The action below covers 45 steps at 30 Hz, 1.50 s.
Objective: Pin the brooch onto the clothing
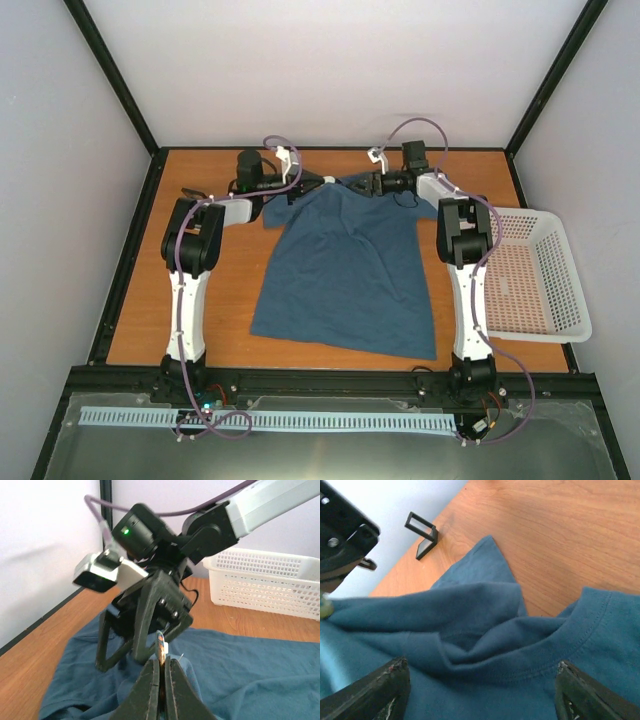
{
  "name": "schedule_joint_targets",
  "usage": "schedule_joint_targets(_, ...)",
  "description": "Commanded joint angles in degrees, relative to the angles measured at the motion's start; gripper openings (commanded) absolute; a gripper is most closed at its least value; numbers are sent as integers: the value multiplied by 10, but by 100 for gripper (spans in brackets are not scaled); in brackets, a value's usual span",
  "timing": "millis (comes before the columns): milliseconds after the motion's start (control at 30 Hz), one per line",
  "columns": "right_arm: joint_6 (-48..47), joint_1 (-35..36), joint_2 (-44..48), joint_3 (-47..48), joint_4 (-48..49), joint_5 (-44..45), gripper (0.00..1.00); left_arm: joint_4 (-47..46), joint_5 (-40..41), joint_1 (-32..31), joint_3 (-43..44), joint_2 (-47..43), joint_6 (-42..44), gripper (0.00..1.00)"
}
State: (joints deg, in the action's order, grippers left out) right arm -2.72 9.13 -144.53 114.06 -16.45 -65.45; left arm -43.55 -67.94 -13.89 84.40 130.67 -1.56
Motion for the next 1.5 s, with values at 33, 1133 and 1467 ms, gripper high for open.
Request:
schedule_joint_targets(33,-46,-6,111,-74,76,-16,79,3,-10,8,22,7,4,1)
schedule_joint_targets(1133,-87,67,6,24,-62,-17,16,-161,-51,9,0,2,-131,1)
schedule_joint_targets(1467,-105,51,6,73,-109,12,34,-162,-68,12,-2,16,-148,1)
